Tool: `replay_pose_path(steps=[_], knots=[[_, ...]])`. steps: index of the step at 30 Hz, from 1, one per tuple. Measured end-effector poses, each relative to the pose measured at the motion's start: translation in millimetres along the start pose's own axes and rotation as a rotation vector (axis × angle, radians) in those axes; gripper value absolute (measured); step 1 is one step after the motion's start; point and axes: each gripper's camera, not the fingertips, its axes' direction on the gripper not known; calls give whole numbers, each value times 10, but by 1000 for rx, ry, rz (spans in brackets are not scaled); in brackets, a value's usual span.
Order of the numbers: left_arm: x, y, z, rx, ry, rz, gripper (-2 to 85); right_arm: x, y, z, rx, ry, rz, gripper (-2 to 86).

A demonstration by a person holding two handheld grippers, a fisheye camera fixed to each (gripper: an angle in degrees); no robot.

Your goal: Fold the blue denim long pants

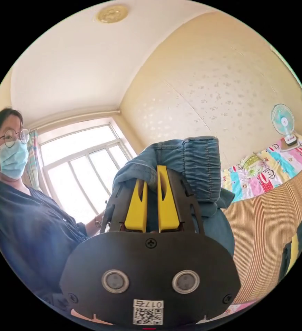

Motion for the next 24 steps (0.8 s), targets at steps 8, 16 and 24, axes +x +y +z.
replay_pose_path(steps=[8,16,24], knots=[[-81,-133,465,178,126,-110,178,-555,62,780,-202,-218,-233,60],[3,129,776,464,359,36,48,-537,270,1062,-362,-295,-350,63],[1031,-40,980,369,-205,346,38,306,355,1010,-510,105,47,74]])
